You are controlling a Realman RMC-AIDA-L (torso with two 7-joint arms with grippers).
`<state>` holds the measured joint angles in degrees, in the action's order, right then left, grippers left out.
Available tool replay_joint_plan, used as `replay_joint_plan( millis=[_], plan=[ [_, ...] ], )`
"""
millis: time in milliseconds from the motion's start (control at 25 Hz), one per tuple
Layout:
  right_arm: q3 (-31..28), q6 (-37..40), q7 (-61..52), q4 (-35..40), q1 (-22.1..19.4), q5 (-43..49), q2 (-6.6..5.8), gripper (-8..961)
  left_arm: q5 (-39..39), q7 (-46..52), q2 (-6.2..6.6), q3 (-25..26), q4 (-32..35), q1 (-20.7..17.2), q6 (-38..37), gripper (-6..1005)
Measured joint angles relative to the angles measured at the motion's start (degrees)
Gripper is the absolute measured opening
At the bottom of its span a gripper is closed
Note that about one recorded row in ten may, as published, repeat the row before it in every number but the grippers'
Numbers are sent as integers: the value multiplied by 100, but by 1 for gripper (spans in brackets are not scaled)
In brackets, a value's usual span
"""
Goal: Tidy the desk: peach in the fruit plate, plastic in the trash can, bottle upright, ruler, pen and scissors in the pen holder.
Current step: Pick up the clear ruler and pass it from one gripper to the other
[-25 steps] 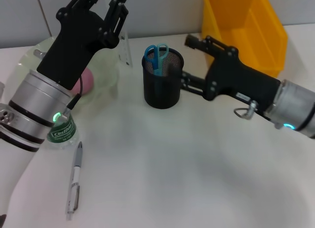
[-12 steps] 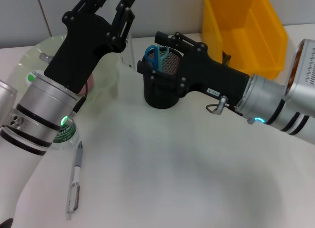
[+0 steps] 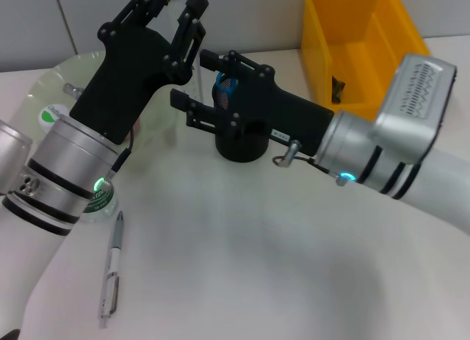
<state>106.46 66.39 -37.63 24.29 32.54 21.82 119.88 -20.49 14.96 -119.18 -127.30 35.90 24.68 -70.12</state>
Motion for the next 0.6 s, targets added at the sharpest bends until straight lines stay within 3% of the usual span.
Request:
replay_joint_plan(
  millis=[200, 600],
  plan=[
    [733, -582, 441, 551, -268, -829, 0, 770, -8, -2, 0, -4, -10, -18, 7, 452],
    [1149, -987, 731, 927, -494, -1507, 0, 770, -8, -97, 0, -28, -16, -27, 17, 458]
  ],
)
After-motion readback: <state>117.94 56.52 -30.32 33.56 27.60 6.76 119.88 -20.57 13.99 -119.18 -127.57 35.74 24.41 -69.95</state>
